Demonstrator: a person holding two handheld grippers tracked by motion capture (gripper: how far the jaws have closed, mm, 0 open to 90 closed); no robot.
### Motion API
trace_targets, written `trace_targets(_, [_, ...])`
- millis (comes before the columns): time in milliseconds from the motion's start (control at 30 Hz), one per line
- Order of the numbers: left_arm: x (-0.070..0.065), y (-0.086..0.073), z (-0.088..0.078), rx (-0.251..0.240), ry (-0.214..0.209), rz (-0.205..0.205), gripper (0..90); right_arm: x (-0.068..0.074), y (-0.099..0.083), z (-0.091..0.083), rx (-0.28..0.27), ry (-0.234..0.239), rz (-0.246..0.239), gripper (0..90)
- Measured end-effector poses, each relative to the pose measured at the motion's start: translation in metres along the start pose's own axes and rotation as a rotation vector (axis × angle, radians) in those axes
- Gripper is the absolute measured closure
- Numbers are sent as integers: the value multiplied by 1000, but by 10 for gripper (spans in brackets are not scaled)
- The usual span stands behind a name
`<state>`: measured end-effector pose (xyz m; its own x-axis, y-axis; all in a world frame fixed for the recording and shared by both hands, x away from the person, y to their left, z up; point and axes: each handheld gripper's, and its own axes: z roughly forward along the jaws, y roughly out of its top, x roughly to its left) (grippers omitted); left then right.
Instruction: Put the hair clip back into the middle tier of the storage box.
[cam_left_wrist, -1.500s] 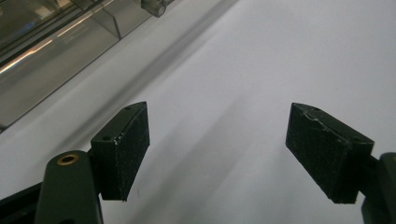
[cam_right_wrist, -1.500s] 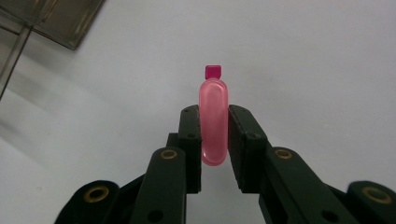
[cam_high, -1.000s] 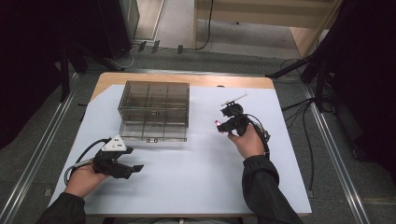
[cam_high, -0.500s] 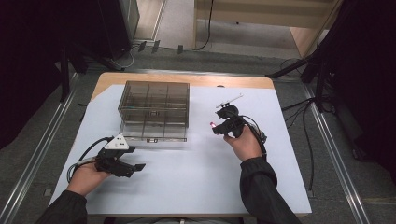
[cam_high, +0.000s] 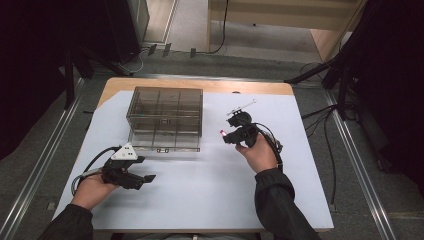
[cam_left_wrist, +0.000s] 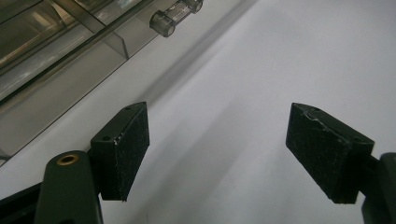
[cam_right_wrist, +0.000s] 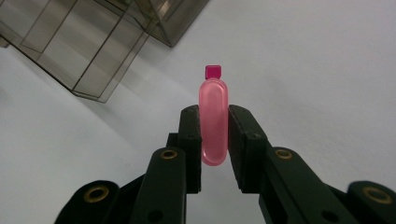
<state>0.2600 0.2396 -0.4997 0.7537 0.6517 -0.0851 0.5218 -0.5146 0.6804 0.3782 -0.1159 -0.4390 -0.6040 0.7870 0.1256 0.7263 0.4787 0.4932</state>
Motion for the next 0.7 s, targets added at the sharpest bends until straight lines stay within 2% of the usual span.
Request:
trace_targets(333, [-1,0,-1,-7,5,-1,227,12,5,-5,-23,23,-26,775])
trace_targets(700, [-3,-2,-1,1,7,0,227,28,13,-7,-36,33,-78,774])
